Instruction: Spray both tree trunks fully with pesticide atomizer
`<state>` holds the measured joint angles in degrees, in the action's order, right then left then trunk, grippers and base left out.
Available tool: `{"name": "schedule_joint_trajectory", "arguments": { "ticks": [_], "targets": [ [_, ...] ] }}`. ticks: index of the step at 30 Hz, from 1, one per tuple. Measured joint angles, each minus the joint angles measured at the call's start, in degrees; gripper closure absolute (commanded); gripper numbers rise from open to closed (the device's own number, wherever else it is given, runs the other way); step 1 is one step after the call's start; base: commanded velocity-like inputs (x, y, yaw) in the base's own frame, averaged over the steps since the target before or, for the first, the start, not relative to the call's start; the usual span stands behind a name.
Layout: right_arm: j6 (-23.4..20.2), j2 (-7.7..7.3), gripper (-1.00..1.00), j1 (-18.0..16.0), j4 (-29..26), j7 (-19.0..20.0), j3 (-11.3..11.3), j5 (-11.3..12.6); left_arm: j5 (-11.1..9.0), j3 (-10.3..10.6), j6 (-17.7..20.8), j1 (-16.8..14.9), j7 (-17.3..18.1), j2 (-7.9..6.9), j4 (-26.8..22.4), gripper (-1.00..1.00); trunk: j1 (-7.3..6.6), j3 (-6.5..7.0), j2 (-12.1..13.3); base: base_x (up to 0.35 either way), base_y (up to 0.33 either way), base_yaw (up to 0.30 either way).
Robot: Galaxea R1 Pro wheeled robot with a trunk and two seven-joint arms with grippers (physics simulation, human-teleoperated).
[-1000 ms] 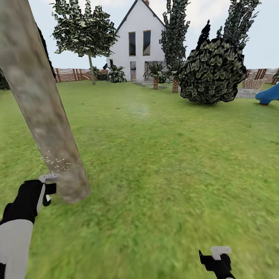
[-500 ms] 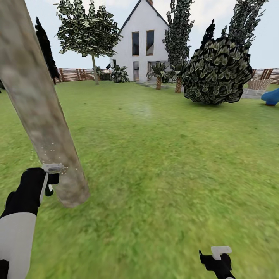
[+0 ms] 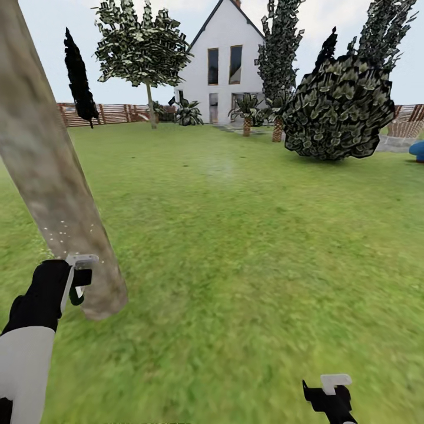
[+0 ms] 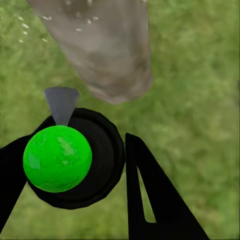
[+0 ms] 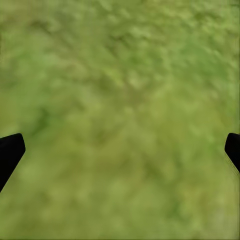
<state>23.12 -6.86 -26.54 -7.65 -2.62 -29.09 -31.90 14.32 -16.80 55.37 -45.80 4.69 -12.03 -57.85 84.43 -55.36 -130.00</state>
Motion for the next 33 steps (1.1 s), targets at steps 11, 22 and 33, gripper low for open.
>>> {"name": "schedule_joint_trajectory", "arguments": {
  "ticks": [11,22,33],
  "targets": [
    [0.00,0.00,-1.00,0.00,0.00,0.07,0.00,0.00,0.23,-0.53,-1.04,0.05,-0.29,-0.19,5.30,1.00,0.00,0.00,0.00,0.188,-0.215,0.063],
    [0.00,0.00,-1.00,0.00,0.00,0.03,0.00,0.00,0.39,-0.44,-1.26,0.10,-0.70,-0.33,6.28,1.00,0.00,0.00,0.00,0.123,-0.250,0.219],
    [0.00,-0.08,-1.00,0.00,0.00,0.03,0.00,0.00,0.63,-5.45,-14.63,3.00,-1.07,-0.95,17.05,1.00,0.00,0.00,0.00,0.140,-0.256,0.038]
  ]
}}
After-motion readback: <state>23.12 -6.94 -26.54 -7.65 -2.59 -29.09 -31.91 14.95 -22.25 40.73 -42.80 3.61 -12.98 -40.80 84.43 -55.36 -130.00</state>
